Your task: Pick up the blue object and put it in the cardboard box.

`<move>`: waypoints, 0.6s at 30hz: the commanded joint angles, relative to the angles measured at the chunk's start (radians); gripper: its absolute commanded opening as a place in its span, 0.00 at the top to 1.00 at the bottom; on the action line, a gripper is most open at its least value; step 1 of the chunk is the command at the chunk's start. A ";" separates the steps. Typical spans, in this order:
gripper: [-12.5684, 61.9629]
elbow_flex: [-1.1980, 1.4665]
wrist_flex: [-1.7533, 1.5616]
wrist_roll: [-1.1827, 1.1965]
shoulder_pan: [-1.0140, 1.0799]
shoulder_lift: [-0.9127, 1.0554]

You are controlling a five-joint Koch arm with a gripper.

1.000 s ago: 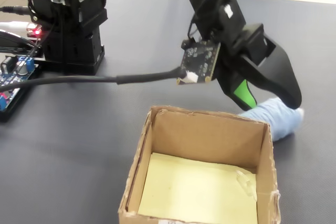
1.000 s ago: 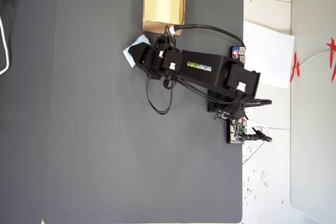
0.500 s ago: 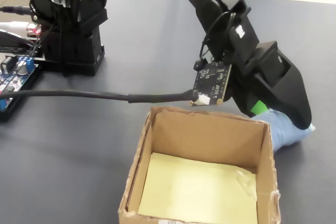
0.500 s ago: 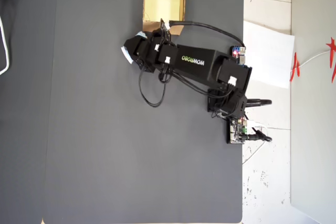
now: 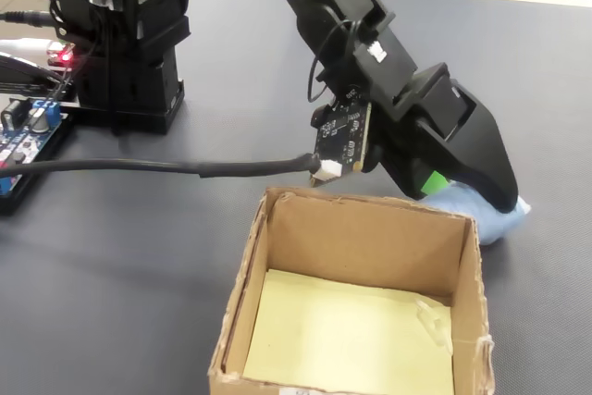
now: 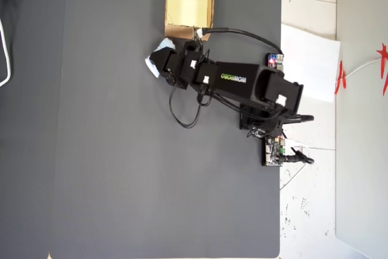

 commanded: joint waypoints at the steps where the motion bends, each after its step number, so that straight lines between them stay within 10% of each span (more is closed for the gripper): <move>1: 0.83 -0.026 -0.143 0.046 -0.026 0.092; 18: 0.83 -0.055 -0.170 0.034 0.296 0.273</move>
